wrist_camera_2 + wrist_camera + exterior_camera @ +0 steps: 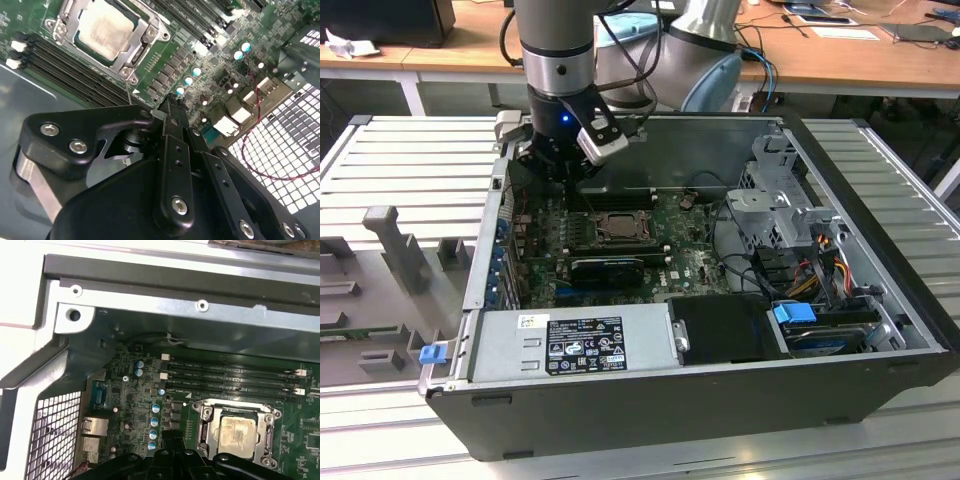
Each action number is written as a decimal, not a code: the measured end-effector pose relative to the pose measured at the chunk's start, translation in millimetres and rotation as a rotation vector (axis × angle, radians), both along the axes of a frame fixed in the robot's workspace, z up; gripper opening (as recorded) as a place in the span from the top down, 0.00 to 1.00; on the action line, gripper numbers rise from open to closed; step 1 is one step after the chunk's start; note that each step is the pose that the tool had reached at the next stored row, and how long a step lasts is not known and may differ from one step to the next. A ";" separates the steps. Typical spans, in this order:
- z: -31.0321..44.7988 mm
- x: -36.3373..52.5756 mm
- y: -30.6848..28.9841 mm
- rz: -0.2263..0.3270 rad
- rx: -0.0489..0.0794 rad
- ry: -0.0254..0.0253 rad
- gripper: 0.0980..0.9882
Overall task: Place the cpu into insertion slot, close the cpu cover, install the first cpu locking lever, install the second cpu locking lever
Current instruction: 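Install the first cpu locking lever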
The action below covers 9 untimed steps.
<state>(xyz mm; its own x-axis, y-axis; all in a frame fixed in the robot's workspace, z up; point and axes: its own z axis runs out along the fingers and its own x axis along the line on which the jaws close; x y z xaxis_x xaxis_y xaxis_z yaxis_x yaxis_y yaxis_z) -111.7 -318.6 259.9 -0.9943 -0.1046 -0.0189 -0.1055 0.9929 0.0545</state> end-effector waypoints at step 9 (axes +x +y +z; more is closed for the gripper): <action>-5.4 -3.3 26.7 0.000 0.001 0.0001 0.99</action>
<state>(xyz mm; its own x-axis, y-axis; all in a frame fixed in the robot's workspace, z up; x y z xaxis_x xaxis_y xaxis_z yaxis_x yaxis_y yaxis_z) -115.0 -291.8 254.6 -0.9944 -0.1041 -0.0190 -0.1051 0.9929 0.0560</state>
